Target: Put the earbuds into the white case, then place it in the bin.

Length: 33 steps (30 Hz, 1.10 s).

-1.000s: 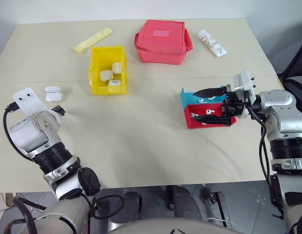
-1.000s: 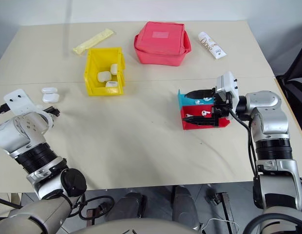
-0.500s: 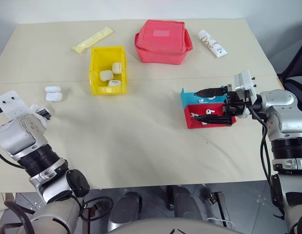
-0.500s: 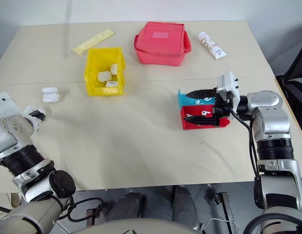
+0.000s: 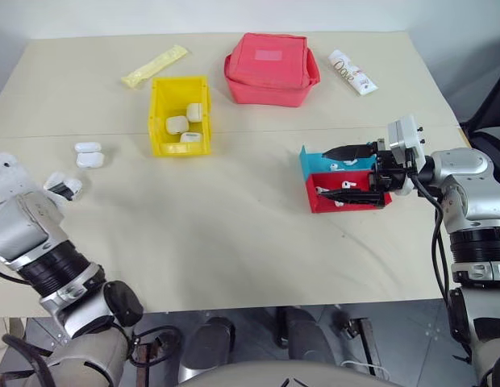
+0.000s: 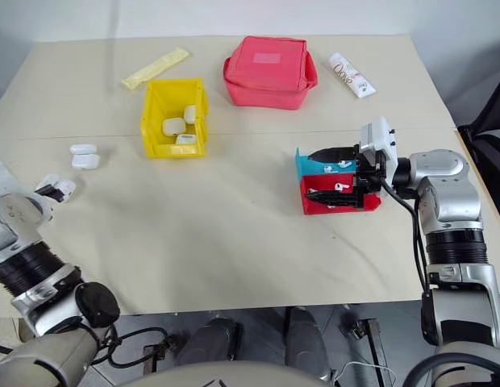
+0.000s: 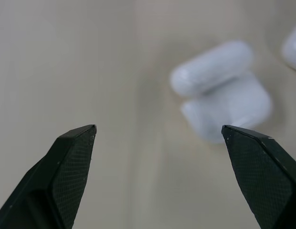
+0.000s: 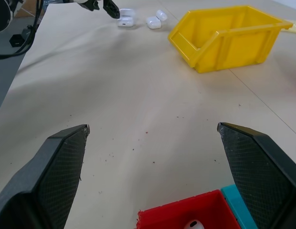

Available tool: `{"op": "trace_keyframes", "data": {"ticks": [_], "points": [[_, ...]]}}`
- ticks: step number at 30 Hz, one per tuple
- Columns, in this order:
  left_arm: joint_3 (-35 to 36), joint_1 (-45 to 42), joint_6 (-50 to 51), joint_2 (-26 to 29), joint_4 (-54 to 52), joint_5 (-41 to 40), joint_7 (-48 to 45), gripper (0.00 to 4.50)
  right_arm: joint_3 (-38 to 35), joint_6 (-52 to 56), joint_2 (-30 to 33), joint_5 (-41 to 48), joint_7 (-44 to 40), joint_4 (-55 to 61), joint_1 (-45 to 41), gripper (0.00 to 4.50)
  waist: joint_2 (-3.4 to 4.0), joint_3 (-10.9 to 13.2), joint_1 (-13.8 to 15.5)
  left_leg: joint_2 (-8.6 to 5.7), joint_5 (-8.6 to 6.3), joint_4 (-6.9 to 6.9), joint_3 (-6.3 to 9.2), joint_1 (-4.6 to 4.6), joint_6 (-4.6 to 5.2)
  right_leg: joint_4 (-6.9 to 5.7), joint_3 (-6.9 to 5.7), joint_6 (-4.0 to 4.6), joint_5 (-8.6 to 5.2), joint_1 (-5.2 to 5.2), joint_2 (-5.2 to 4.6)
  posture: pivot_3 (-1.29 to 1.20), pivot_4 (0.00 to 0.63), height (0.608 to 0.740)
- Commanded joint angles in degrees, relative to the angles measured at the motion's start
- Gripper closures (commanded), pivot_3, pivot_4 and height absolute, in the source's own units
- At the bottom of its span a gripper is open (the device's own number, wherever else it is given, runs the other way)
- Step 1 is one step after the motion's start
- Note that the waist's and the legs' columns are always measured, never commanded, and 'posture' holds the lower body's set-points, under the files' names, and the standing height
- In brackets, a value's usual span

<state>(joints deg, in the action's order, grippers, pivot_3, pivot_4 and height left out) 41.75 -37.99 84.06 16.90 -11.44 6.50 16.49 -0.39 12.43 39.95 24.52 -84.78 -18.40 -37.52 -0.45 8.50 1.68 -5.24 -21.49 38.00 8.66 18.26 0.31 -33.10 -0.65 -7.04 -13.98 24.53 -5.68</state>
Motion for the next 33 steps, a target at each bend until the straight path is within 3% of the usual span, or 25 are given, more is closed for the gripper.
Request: {"op": "trace_keyframes", "data": {"ticks": [1, 6, 13, 24, 33], "points": [[1.1, -3.1, -1.8, -2.8, -6.3, 1.5, 2.5, 0.04, -2.1, -0.3, 1.5, 0.9, -0.3, 1.3, -0.2, 0.00, -0.01, 0.0, -0.1, 0.01, 0.00, 0.00, 0.00, 0.01, 0.00, 0.00, 0.00, 0.00, 0.00, 0.01, 0.01, 0.00, 0.150, 0.740], [3.5, -5.2, -6.1, -7.7, -7.7, 1.9, 5.7, 0.04, -2.0, -0.1, 1.9, 0.9, -0.4, 1.4, -0.2, 0.00, -0.02, 0.0, -0.1, 0.03, -0.01, 0.00, -0.01, 0.01, -0.01, 0.01, -0.01, 0.00, 0.00, 0.01, 0.01, 0.00, 0.150, 0.740], [7.0, -7.1, -12.6, -9.7, -1.0, 0.1, 9.3, 0.04, -1.7, -0.1, 1.7, 0.7, -0.1, 1.2, -0.6, 0.00, -0.02, 0.0, -0.1, 0.04, -0.02, 0.02, -0.01, 0.00, -0.03, 0.00, -0.01, 0.00, 0.00, 0.01, 0.03, 0.00, 0.150, 0.740], [8.6, -9.8, -24.7, -7.1, 14.8, -3.9, 13.7, 0.04, -2.3, 0.6, 2.1, 1.4, 0.3, 3.2, 0.9, 0.00, -0.05, 0.0, 0.1, -0.01, -0.02, 0.09, -0.01, 0.02, -0.01, -0.01, -0.01, -0.03, 0.02, 0.01, 0.01, 0.00, 0.150, 0.740], [8.8, -10.4, -28.8, -4.6, 21.0, -7.3, 16.5, 0.04, -2.8, 1.2, 2.9, 1.8, 0.9, 4.5, 2.0, 0.00, -0.05, 0.0, 0.0, -0.01, -0.01, 0.09, -0.01, 0.02, -0.01, -0.04, 0.00, -0.03, 0.02, 0.02, 0.01, 0.00, 0.150, 0.740]]}}
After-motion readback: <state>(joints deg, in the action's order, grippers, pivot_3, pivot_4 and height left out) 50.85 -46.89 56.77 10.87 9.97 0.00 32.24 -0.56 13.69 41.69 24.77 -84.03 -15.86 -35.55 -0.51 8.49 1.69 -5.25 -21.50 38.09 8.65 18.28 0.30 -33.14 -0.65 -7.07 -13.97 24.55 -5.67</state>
